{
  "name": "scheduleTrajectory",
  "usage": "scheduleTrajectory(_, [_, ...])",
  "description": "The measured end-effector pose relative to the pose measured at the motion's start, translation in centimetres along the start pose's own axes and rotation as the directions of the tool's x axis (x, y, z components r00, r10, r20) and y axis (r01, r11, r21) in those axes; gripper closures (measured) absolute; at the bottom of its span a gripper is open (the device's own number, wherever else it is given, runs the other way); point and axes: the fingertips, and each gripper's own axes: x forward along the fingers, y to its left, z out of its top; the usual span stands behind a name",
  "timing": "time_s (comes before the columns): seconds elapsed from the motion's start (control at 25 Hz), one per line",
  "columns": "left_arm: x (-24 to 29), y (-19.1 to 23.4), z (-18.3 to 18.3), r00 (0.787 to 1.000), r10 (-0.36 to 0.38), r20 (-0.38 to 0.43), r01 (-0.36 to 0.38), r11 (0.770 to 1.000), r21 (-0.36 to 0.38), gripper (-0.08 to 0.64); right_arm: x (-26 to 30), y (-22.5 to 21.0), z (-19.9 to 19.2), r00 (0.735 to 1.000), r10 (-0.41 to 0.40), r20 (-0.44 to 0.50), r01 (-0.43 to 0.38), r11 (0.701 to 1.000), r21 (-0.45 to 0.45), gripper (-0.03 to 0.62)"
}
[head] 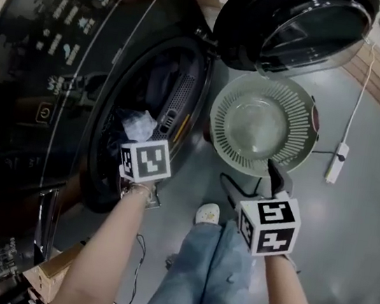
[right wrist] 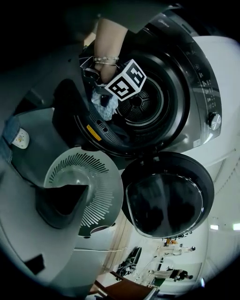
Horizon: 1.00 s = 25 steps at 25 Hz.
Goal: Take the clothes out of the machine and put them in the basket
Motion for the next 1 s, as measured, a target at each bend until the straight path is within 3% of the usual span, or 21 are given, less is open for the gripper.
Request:
scheduleTrajectory(0.52, [-10.8,-4.2,3.3,0.987,-0.102,0.125,0.101,0.995,0.016,0.479,-7.3,-2.2,2.3,0.997,-0.064,0.032,0.061,0.995,0.082,0.149])
scheduleTrajectory(0.84, [-17.9,-6.4,7.1,0.959,-0.168,0.23,0.165,0.986,0.034,0.479,-12.3,-4.0,3.2,0.992,-0.112,0.05,0.105,0.986,0.133,0.156])
scheduleTrajectory(1.0, [-21.5,-7.7,8.4,0.944,-0.207,0.257,0.198,0.978,0.06,0.479,-15.5,-4.2,4.6,0.991,-0.124,0.056,0.119,0.989,0.09,0.16])
